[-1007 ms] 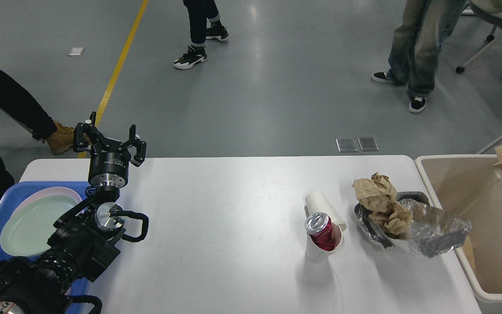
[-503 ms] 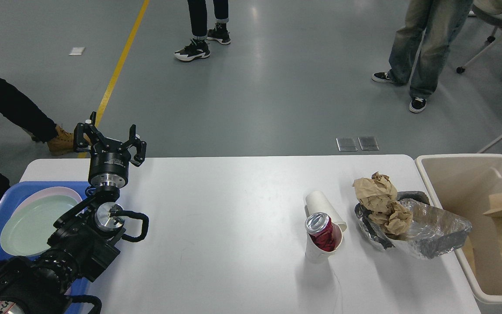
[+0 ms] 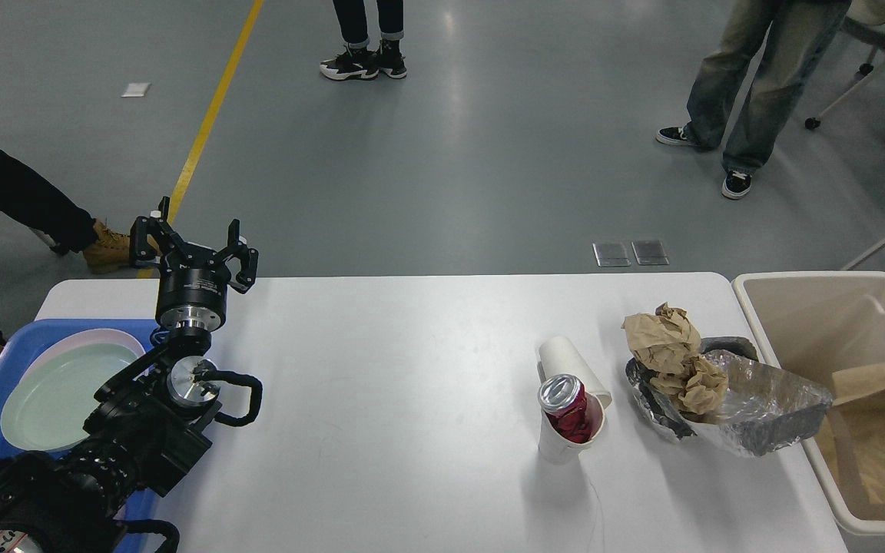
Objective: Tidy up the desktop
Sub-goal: 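Release the paper bag into the white bin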
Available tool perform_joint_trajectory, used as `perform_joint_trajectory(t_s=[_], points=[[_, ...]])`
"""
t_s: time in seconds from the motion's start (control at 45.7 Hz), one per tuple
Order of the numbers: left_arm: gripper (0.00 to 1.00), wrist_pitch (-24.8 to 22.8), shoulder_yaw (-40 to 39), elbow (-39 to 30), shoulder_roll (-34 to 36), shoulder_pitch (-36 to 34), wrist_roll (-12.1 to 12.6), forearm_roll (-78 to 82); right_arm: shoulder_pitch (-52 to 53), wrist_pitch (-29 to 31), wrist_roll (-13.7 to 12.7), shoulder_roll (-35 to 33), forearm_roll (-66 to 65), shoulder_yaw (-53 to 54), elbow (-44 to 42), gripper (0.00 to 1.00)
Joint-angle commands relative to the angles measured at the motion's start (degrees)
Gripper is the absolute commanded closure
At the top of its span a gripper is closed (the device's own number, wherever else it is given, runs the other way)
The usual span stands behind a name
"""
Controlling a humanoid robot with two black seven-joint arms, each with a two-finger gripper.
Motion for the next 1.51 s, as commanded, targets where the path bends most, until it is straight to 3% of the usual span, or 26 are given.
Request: perform_joint_trajectory(t_s=[0.0, 0.044, 0.219, 0.46, 0.613, 0.788, 0.963, 1.116, 1.226, 1.488], points=[[0.04, 0.01, 0.0, 0.0, 0.0, 0.0, 0.0, 0.0, -0.49, -1.05, 0.06, -0.08, 0.0, 0.81, -0.07, 0.25], [0.04, 0.01, 0.0, 0.0, 0.0, 0.0, 0.0, 0.0, -0.67, -1.05, 0.06, -0.17, 0.0, 1.25, -0.08, 0.16], [0.04, 0.01, 0.0, 0.0, 0.0, 0.0, 0.0, 0.0, 0.04, -0.87, -0.03, -0.96, 0.18, 1.87, 0.45, 0.01], [0.04, 0.01, 0.0, 0.0, 0.0, 0.0, 0.0, 0.0, 12.76, 0.1, -0.03, -7.98, 0.44, 1.78, 3.35, 0.0], [0.04, 0.01, 0.0, 0.0, 0.0, 0.0, 0.0, 0.0, 25.07, 1.32, -0.12, -12.12, 0.44, -0.59, 11.6, 0.0], [0.04, 0.01, 0.0, 0.0, 0.0, 0.0, 0.0, 0.0, 44.14, 13.7, -0.38, -12.82, 2.63, -8.85, 21.8, 0.0], [0.04, 0.01, 0.0, 0.0, 0.0, 0.0, 0.0, 0.0, 57.59, 30.49, -0.38, -10.46, 9.14, -13.42, 23.48, 0.0], [0.04, 0.01, 0.0, 0.0, 0.0, 0.0, 0.0, 0.0, 66.38, 41.48, -0.38, -5.81, 10.38, -15.71, 23.92, 0.0], [0.04, 0.01, 0.0, 0.0, 0.0, 0.0, 0.0, 0.0, 70.78, 45.35, -0.38, -2.02, 10.46, -15.01, 25.58, 0.0], [0.04, 0.01, 0.0, 0.0, 0.0, 0.0, 0.0, 0.0, 77.82, 45.43, -0.38, 1.41, 10.55, -3.33, 31.65, 0.0]])
